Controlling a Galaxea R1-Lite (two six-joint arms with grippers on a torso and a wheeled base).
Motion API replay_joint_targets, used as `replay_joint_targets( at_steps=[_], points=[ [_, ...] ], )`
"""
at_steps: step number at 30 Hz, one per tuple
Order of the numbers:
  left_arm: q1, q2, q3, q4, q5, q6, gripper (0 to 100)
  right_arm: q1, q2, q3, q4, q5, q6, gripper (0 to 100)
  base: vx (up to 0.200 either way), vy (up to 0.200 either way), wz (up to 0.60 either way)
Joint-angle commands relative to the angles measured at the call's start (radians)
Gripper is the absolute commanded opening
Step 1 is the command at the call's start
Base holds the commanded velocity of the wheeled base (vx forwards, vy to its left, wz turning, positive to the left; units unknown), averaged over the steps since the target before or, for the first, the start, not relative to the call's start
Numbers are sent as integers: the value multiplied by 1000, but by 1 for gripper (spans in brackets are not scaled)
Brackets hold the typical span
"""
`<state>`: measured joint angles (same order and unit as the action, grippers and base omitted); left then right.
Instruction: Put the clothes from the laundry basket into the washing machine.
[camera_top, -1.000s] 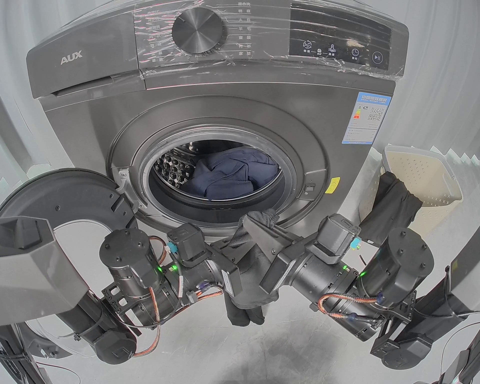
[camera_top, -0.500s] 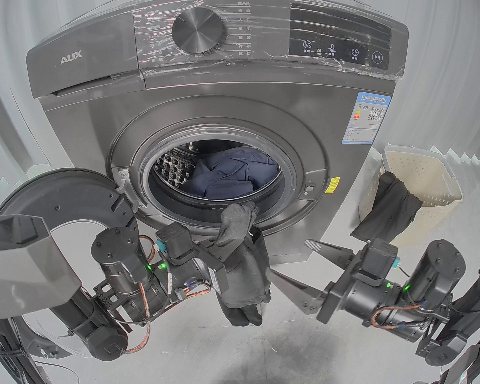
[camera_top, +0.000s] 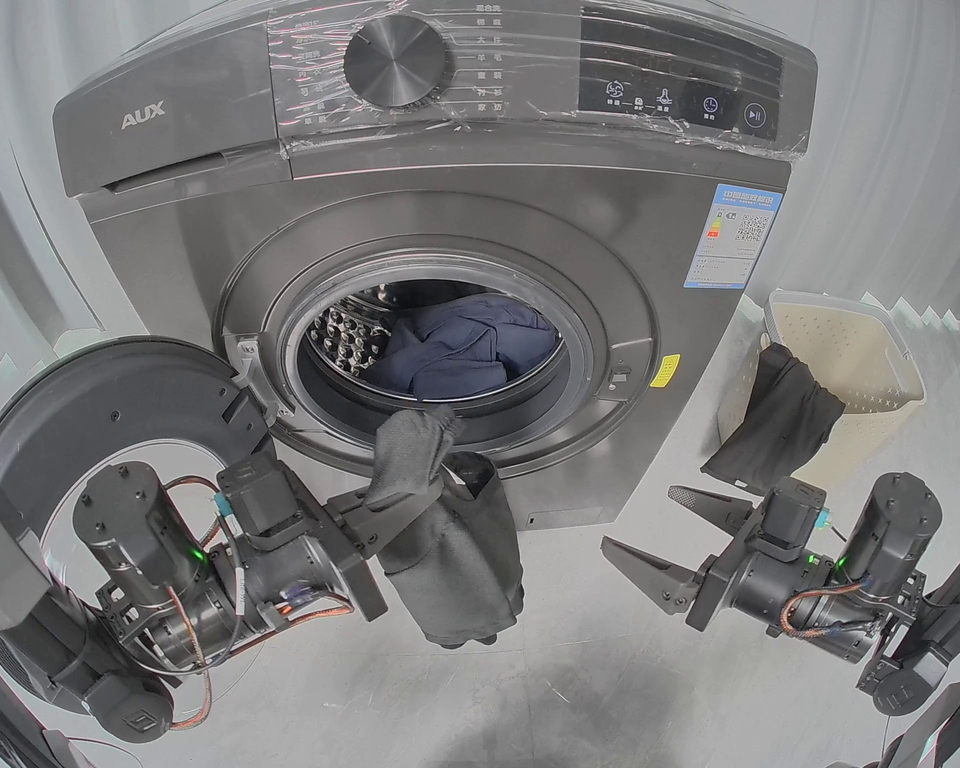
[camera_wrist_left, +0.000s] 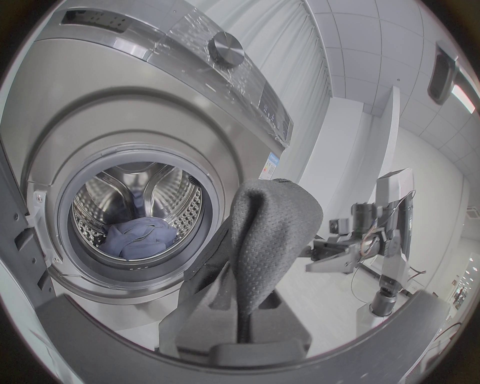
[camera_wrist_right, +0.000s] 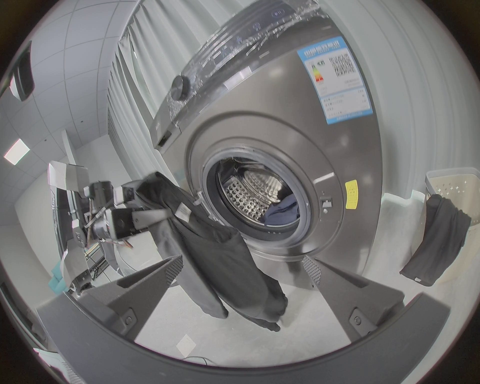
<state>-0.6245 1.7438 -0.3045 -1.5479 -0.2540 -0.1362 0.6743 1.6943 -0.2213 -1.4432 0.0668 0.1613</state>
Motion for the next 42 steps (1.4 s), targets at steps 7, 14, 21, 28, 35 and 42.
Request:
replay_joint_targets(
  at_steps=[7, 14, 21, 28, 35, 42],
  points=[
    [22, -63, -30, 0, -30, -31, 0, -38, 232, -135, -14, 74, -25, 100, 0, 0, 0],
    [22, -66, -33, 0, -31, -31, 0, -39, 338, -236, -2, 116, -57, 100, 0, 0, 0],
    [23, -66, -31, 0, -42, -31, 0, -39, 447, -328, -19, 137, -58, 100, 0, 0, 0],
    [25, -61, -31, 0, -42, -29, 0, -39, 490, -406, -19, 139, -60, 100, 0, 0, 0],
    [28, -55, -30, 0, -47, -29, 0, -32, 515, -474, -22, 171, -60, 100, 0, 0, 0],
    [42, -50, -31, 0, -50, -31, 0, -27, 530, -471, -52, 246, -60, 100, 0, 0, 0]
  ],
)
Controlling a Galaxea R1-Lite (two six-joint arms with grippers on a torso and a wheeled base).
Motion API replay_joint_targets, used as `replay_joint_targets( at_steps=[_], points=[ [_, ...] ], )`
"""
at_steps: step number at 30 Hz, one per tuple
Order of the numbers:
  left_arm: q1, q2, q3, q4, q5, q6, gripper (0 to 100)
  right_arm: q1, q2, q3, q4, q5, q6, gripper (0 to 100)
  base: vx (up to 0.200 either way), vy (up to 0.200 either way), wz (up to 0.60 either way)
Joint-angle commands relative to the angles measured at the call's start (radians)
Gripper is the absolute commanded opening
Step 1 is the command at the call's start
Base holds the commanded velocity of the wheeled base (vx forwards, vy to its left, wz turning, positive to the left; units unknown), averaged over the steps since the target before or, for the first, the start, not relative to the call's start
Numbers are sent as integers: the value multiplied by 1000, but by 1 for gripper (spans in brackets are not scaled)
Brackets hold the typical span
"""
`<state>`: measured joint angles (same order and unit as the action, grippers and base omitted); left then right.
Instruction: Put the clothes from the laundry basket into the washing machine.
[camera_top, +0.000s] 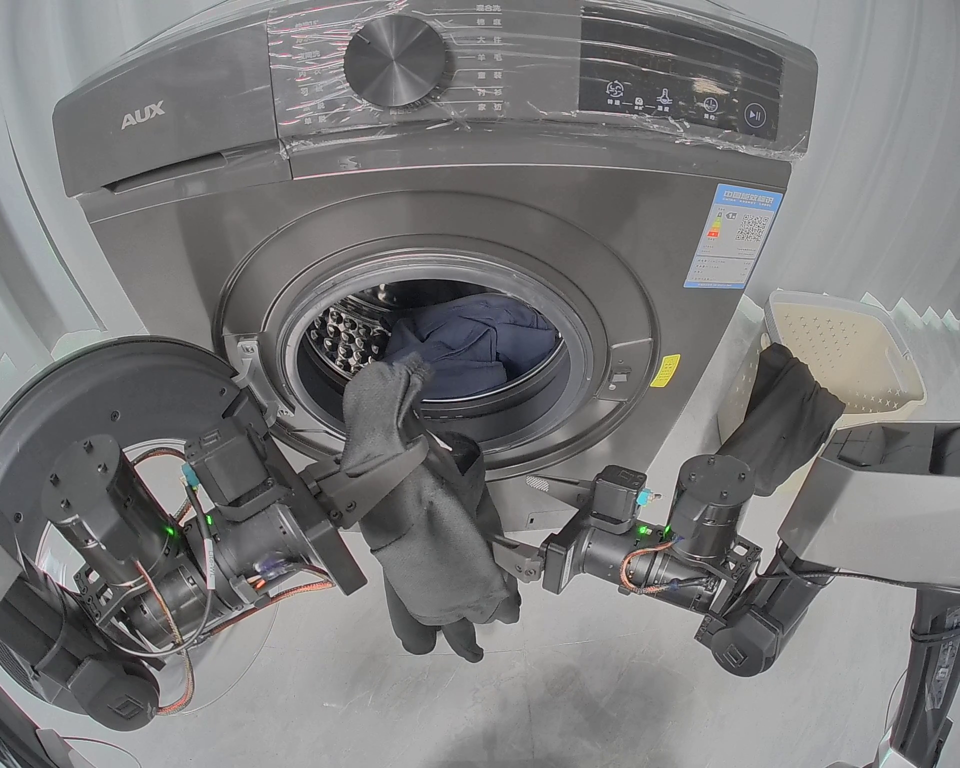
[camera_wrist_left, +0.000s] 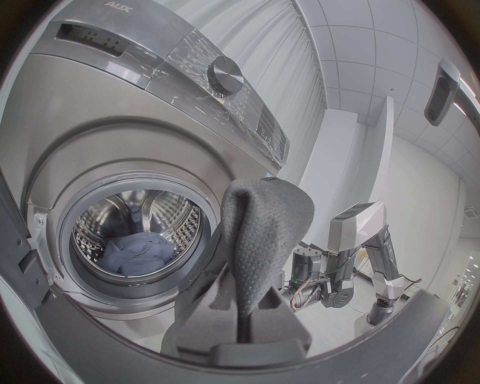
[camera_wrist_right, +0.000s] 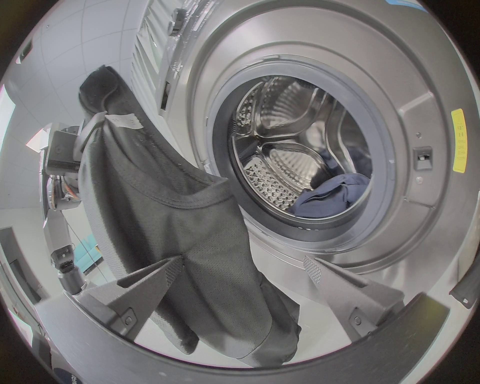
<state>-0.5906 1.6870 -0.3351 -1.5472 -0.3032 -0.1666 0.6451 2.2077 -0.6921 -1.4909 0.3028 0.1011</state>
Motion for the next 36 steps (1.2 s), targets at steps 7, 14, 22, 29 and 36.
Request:
replay_joint_targets(
  at_steps=[7, 14, 22, 29, 36],
  points=[
    [11, 14, -1, -1, -7, -1, 0, -4, 52, 5, -48, 118, 3, 100, 0, 0, 0],
    [11, 14, -1, -1, -7, -1, 0, 7, 98, -20, -49, 125, 2, 100, 0, 0, 0],
    [9, 20, -1, -1, -7, -1, 0, 19, 124, -141, -51, 119, 2, 100, 0, 0, 0],
    [11, 25, -1, -1, -7, -1, 0, 18, 116, -170, -51, 118, 0, 0, 0, 0, 0],
    [11, 40, -2, -1, -5, -1, 0, 11, 50, -130, -51, 116, -1, 0, 0, 0, 0]
  ],
)
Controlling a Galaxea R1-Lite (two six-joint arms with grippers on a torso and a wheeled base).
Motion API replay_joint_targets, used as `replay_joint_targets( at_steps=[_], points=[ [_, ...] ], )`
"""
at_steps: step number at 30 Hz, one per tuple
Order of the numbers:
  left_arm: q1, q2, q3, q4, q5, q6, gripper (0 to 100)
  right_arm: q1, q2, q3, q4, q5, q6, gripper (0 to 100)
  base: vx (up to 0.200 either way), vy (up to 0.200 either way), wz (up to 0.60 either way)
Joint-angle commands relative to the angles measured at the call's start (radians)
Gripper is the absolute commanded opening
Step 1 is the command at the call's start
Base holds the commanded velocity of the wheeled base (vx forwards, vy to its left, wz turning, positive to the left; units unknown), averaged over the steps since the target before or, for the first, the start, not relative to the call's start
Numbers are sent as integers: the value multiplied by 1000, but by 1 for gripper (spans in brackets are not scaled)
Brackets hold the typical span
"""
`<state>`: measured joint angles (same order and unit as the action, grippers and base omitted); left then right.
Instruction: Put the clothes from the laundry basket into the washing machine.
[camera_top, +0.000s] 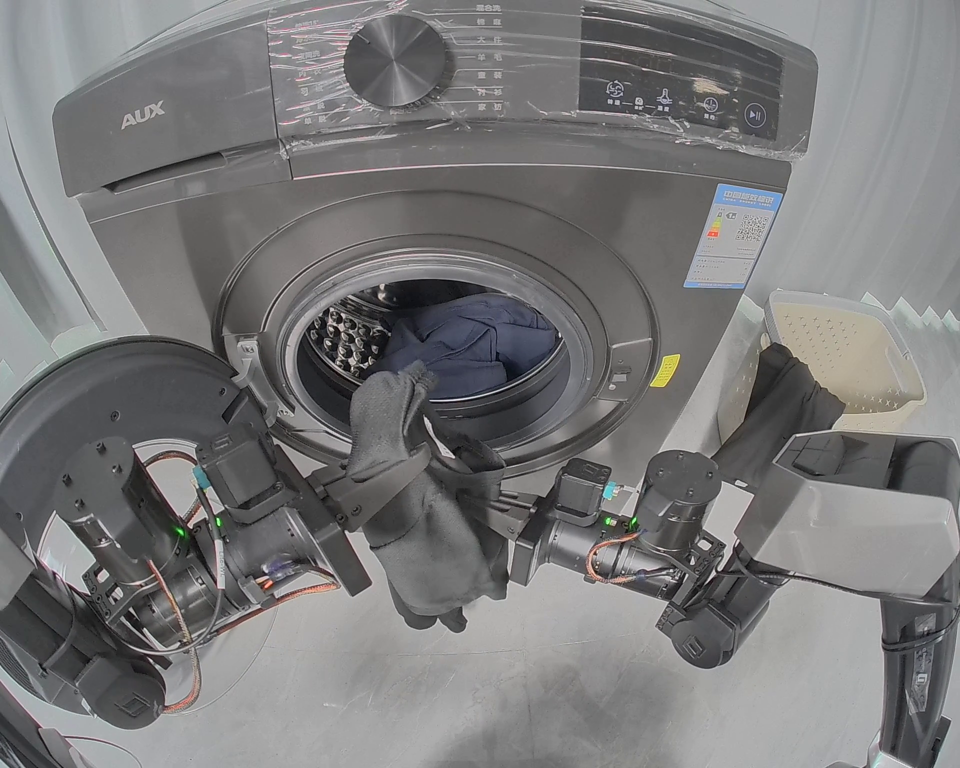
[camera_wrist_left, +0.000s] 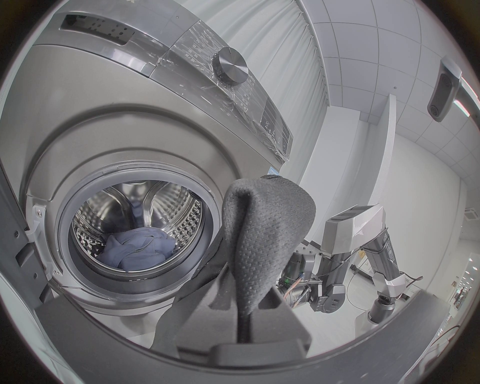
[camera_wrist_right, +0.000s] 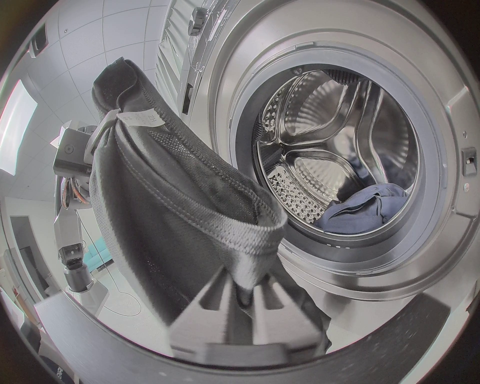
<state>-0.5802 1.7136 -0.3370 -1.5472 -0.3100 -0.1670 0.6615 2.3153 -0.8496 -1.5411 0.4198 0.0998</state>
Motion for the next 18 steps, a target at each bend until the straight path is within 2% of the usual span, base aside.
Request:
replay_joint_targets(
  at_steps=[1, 4, 7, 13, 18],
  points=[
    [2, 15, 0, -1, 0, 0, 0, -10, -73, 38, -1, -3, 0, 0, 0, 0, 0],
    [28, 17, 0, -1, 0, 1, 0, -23, -132, 81, 1, -15, -6, 0, 0, 0, 0],
    [56, 18, -11, -1, 0, 0, 0, -71, -229, 185, 2, -44, -18, 0, 0, 0, 0],
    [79, 17, -14, -1, -11, 0, 0, -122, -358, 334, 2, -56, -23, 0, 0, 0, 0],
    [77, 18, -13, -1, -14, 3, 0, -102, -473, 435, 7, -227, -14, 0, 0, 0, 0]
  ],
)
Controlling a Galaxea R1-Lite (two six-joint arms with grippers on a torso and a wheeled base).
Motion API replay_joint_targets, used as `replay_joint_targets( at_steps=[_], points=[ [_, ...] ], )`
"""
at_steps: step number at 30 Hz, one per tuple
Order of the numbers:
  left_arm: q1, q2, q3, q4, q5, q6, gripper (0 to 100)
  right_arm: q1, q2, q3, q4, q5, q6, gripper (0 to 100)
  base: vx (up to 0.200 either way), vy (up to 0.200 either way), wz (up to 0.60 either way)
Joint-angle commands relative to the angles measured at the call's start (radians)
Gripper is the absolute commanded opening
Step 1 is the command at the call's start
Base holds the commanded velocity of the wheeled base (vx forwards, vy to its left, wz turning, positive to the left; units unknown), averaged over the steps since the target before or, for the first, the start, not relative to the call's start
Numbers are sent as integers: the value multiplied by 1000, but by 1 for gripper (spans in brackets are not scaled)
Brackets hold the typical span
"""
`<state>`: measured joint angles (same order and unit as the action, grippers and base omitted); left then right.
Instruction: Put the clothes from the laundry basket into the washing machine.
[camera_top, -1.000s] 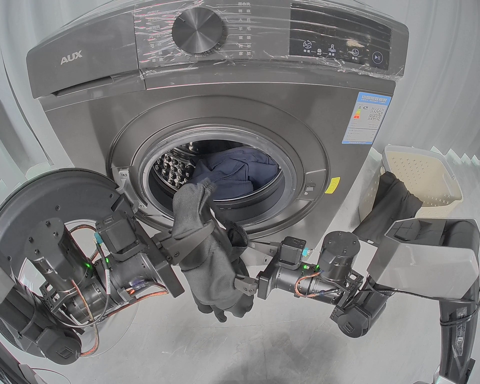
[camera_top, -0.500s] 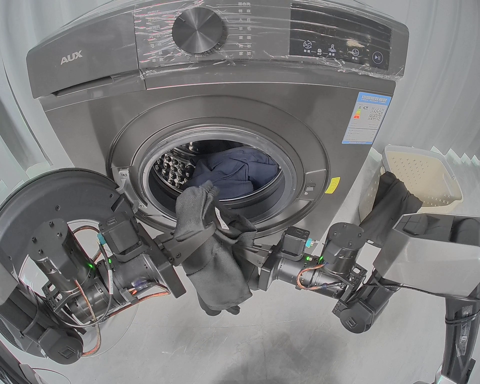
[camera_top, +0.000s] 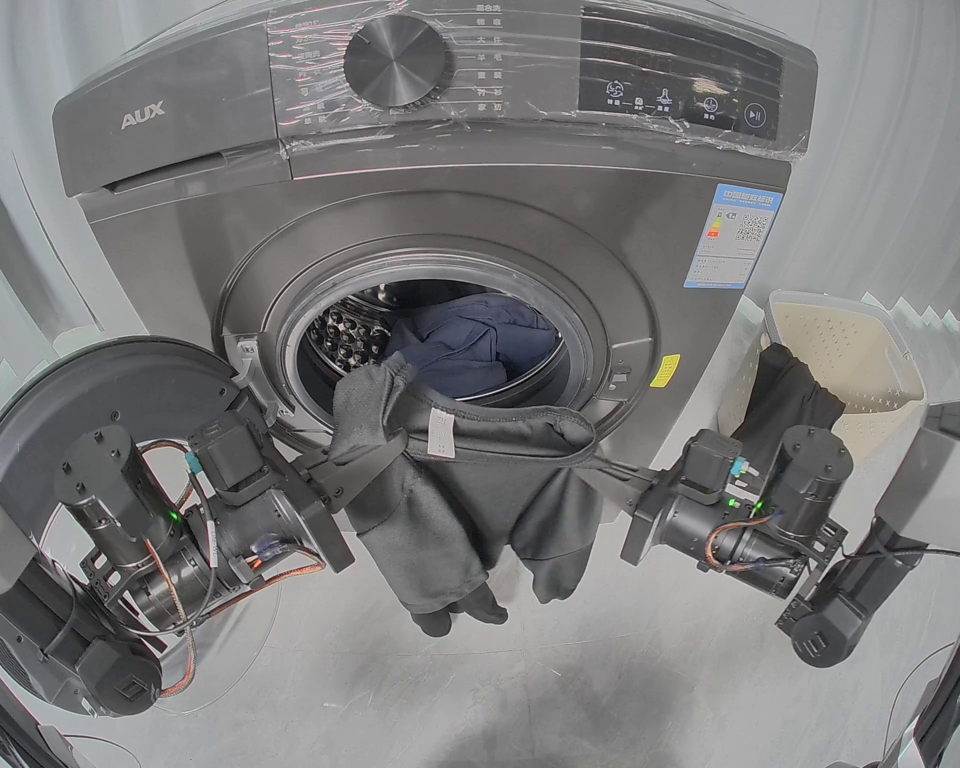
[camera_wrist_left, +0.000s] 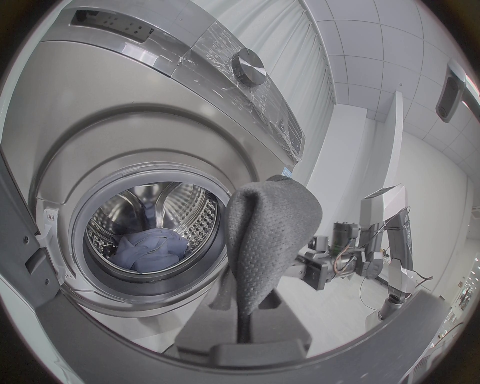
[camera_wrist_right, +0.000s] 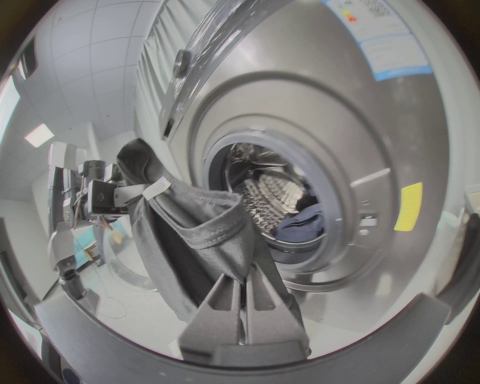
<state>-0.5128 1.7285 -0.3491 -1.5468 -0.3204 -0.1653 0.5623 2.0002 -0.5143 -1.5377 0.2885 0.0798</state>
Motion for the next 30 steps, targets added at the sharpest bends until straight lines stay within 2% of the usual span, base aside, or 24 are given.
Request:
replay_joint_targets(
  at_steps=[1, 4, 15, 16, 19, 23, 30],
  points=[
    [10, 3, 2, -1, -3, 3, 0, 7, -179, 106, 5, -114, 6, 0, 0, 0, 0],
    [3, 9, -2, -1, -3, 4, 0, 16, -232, 109, 10, -123, 18, 0, 0, 0, 0],
    [-12, 69, 6, -3, -3, 6, 0, 42, -213, 83, -1, -124, 26, 0, 0, 0, 0],
    [-15, 74, 7, -3, -3, 6, 100, 42, -215, 83, -1, -124, 25, 0, 0, 0, 0],
    [-33, 79, 10, -1, -2, -3, 100, 41, -216, 83, -1, -123, 25, 0, 0, 0, 0],
    [-61, 131, 41, -1, 4, 3, 100, 45, -219, 72, -1, -123, 25, 0, 0, 0, 0],
    [-56, 273, 38, -3, 3, 9, 100, 59, -218, 59, -1, -127, 25, 0, 0, 0, 0]
  ],
)
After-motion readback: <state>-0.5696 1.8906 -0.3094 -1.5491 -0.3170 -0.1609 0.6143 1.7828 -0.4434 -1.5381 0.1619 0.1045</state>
